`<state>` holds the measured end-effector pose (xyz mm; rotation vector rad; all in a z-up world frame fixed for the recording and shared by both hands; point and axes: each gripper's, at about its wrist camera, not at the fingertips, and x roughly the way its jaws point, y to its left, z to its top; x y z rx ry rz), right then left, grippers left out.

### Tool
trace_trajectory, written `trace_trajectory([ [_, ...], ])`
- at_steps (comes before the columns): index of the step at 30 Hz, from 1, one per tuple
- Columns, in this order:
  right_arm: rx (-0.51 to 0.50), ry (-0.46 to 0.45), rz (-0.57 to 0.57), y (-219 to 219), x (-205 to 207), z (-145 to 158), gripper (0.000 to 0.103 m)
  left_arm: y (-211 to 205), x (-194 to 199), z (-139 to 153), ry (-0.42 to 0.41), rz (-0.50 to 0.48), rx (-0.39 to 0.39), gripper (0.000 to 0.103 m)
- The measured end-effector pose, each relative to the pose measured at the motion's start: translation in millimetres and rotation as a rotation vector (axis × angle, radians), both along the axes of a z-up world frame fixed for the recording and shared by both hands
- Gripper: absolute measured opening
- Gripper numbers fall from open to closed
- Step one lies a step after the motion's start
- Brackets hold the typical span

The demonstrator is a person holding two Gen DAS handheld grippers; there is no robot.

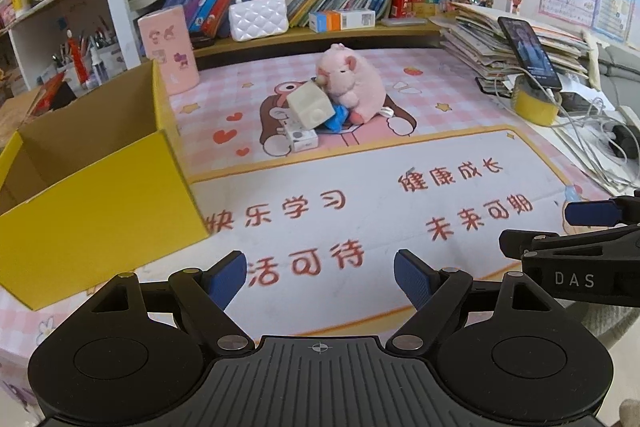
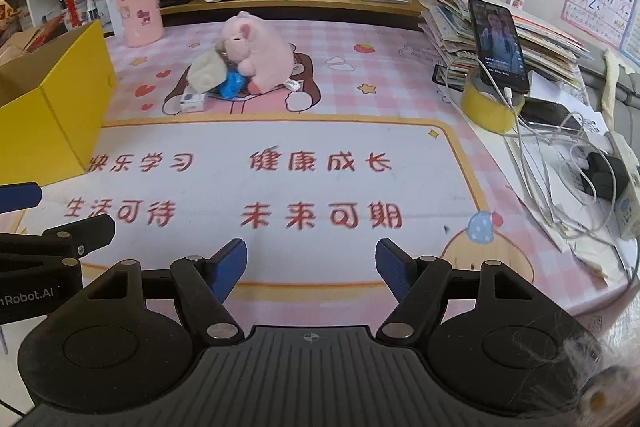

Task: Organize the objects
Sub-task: 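Move the left tool toward the cream sponge cube while the right tool approaches the pink pig plush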

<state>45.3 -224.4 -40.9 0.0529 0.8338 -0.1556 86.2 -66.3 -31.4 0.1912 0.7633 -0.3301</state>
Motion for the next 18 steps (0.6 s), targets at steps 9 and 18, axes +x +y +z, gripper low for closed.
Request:
trace_trajectory([
  [9,0.033,-0.007,0.041,-37,37,-3,0.069,-30,31,4,0.026,0.082,-0.035,0.083],
  [18,0.074,-0.028,0.081,-58,74,0,0.069,-52,60,13,-0.007,0.133,-0.013,0.083],
])
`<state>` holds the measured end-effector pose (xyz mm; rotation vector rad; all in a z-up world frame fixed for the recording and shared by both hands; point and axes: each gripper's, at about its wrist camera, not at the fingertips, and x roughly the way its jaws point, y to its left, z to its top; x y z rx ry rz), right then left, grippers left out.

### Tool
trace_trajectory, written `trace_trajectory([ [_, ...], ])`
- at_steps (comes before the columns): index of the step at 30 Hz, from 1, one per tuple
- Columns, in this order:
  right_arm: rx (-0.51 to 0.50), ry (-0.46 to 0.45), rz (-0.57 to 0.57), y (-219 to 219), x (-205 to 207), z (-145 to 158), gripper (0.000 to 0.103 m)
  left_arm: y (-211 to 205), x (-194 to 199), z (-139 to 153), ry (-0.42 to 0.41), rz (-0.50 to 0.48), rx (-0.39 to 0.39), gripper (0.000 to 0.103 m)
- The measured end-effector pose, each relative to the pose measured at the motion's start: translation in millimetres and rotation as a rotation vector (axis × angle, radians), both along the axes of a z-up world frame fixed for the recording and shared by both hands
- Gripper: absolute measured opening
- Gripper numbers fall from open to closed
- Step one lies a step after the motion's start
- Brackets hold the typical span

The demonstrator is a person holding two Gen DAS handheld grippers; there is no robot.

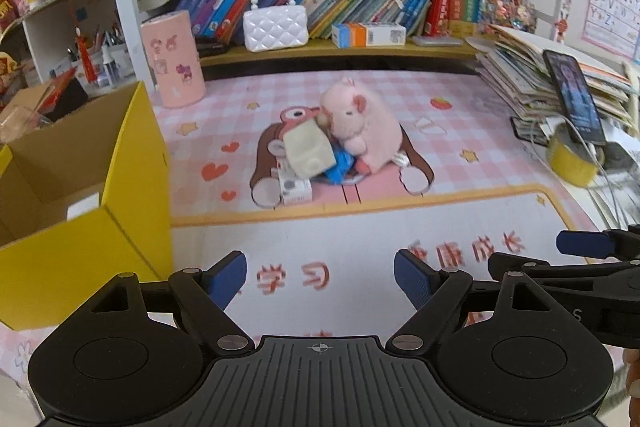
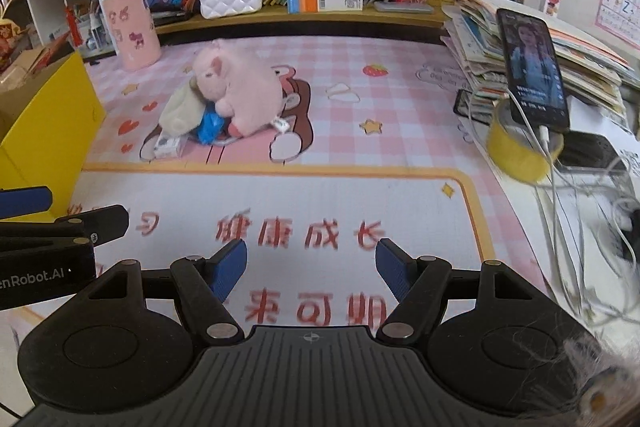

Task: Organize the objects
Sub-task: 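Move the left tool toward the cream sponge cube while the right tool approaches the pink pig plush, then grasp the cream sponge cube with the left tool while the right tool grasps the pink pig plush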

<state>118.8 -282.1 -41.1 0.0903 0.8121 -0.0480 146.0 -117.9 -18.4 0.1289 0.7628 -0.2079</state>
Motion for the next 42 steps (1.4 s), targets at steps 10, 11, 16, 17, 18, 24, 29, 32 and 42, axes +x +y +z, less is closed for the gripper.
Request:
trace_trajectory([
  [10,0.022,-0.049,0.011,-20,37,9,0.069,-13,36,10,-0.045,0.059,0.012,0.083],
  [11,0.023,-0.052,0.013,-21,40,10,0.069,-14,38,10,-0.049,0.064,0.012,0.083],
  [16,0.023,-0.066,0.022,-29,56,12,0.069,-20,51,12,-0.061,0.079,0.012,0.083],
  [17,0.025,-0.069,0.024,-30,59,13,0.069,-21,54,12,-0.063,0.081,0.012,0.083],
  [18,0.025,-0.071,0.025,-32,62,13,0.069,-22,56,12,-0.065,0.083,0.014,0.083],
  [24,0.030,-0.079,0.027,-39,79,13,0.069,-29,75,13,-0.088,0.099,0.018,0.083],
  [29,0.020,-0.085,0.028,-45,96,10,0.069,-34,95,5,-0.081,0.101,0.023,0.083],
  [32,0.021,-0.078,0.024,-48,108,7,0.069,-36,109,-5,-0.055,0.113,0.040,0.082],
  [42,0.015,-0.082,0.049,-50,131,10,0.070,-21,152,-34,0.086,0.195,-0.109,0.077],
])
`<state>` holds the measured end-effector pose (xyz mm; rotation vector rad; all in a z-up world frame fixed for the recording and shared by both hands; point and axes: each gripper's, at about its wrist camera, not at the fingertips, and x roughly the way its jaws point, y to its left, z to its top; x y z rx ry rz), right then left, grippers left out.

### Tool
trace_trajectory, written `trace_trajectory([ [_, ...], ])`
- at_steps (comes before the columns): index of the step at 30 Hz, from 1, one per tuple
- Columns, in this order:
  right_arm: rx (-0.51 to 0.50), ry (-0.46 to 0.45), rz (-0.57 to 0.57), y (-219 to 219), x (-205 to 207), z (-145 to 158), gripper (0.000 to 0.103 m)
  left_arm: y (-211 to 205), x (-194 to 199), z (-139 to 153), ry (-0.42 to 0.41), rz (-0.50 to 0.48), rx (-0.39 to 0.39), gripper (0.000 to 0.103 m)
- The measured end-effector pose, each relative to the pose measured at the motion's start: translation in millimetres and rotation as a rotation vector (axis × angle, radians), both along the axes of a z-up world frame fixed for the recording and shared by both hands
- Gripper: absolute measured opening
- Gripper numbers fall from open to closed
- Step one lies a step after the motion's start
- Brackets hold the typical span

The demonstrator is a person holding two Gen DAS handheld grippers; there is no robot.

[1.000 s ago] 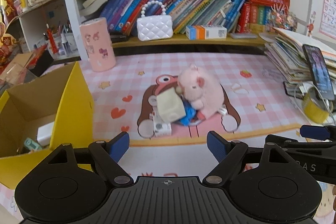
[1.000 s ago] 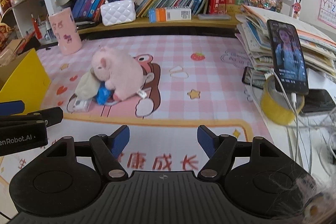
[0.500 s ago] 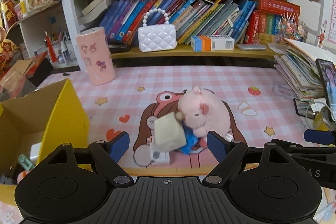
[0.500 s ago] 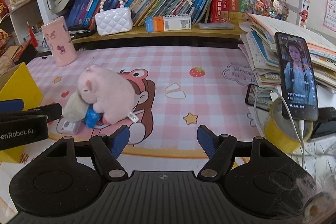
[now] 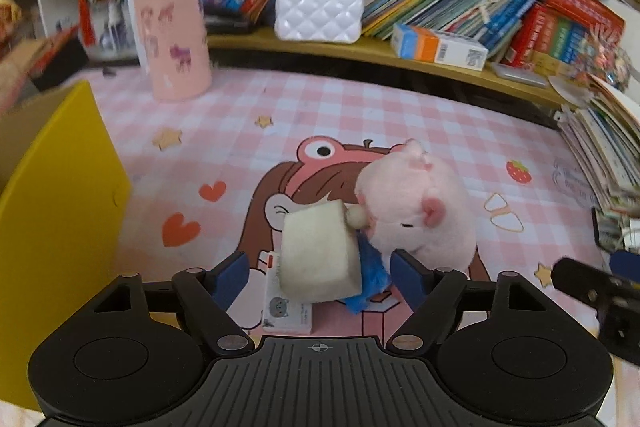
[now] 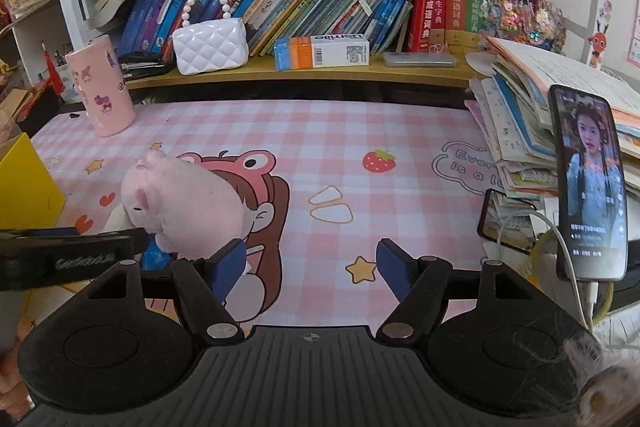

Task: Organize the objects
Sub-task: 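Grasp the cream sponge cube with the left tool while the right tool grasps the pink pig plush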

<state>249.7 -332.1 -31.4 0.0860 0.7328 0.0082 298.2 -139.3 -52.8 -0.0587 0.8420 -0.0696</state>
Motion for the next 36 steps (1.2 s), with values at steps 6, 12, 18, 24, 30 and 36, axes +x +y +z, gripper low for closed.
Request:
trace_trajectory([
  [6,0.008,0.002,0.039,6,7,1,0.072,14,7,-13,0.048,0.012,-0.124,0.049],
  [12,0.020,0.001,0.101,17,15,-1,0.078,22,-2,-2,0.036,0.000,-0.144,0.034],
  [18,0.009,-0.022,0.196,35,28,-4,0.087,37,-31,24,-0.042,0.000,-0.113,0.033],
  [24,0.007,-0.042,0.294,56,46,-14,0.089,57,-48,28,-0.037,0.065,-0.116,0.032],
  [30,-0.033,-0.083,0.394,75,59,-20,0.089,64,-64,35,-0.050,0.086,-0.120,0.032],
  [36,-0.061,-0.089,0.445,88,70,-30,0.089,63,-73,37,-0.055,0.082,-0.128,0.031],
])
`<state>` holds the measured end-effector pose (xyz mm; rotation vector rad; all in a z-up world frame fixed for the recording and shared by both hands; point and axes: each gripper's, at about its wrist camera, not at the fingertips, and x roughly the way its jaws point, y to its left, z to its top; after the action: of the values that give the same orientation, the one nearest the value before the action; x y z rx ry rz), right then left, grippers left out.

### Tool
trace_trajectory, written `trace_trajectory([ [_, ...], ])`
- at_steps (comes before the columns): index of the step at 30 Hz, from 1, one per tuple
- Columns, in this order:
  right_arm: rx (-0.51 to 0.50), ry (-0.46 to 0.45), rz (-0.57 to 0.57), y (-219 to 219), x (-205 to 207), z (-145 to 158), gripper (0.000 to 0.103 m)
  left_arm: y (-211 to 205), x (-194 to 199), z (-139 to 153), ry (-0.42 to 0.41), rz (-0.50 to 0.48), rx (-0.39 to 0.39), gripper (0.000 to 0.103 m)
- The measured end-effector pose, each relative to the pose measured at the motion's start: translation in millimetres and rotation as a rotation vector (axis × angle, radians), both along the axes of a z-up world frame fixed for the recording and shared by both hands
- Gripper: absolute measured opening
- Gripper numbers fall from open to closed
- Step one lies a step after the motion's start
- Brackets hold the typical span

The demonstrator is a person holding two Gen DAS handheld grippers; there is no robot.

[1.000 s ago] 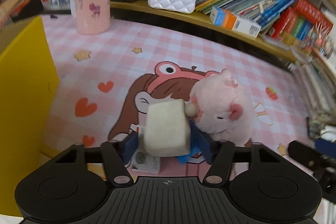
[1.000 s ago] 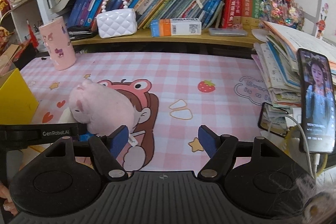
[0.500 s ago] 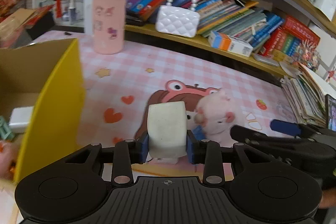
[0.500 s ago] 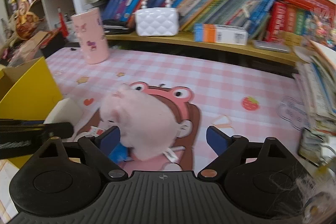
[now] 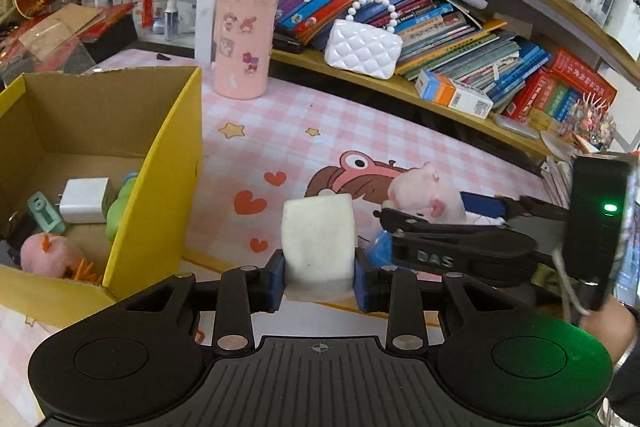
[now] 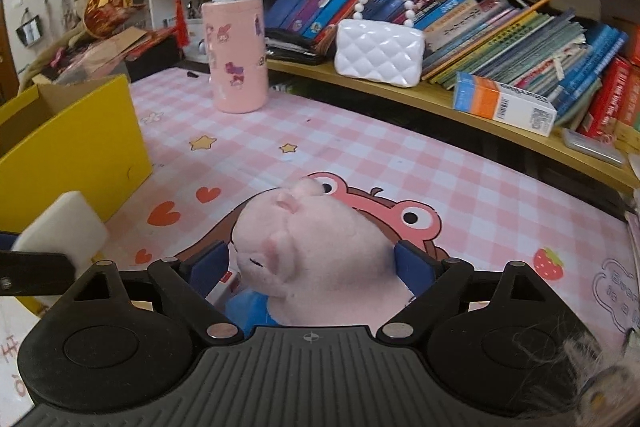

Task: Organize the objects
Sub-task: 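Grasp the cream sponge cube with the left tool while the right tool grasps the pink pig plush, then carry the cream cube and pig plush toward the yellow box with both tools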

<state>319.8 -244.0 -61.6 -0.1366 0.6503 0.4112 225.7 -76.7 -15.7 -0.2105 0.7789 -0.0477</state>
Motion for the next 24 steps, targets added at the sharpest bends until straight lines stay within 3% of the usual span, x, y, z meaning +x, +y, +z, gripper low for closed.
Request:
trace_trajectory([
  [5,-0.033,-0.026,-0.017,-1,0,0,0.067,-2,-4,2,-0.006,-0.014,-0.007,0.031],
  [11,0.074,-0.073,-0.141,-27,-30,23,0.066,-5,-9,6,-0.020,-0.043,-0.025,0.031],
  [24,0.162,0.046,-0.271,-45,-110,47,0.067,-11,-47,13,-0.041,-0.146,-0.041,0.031],
])
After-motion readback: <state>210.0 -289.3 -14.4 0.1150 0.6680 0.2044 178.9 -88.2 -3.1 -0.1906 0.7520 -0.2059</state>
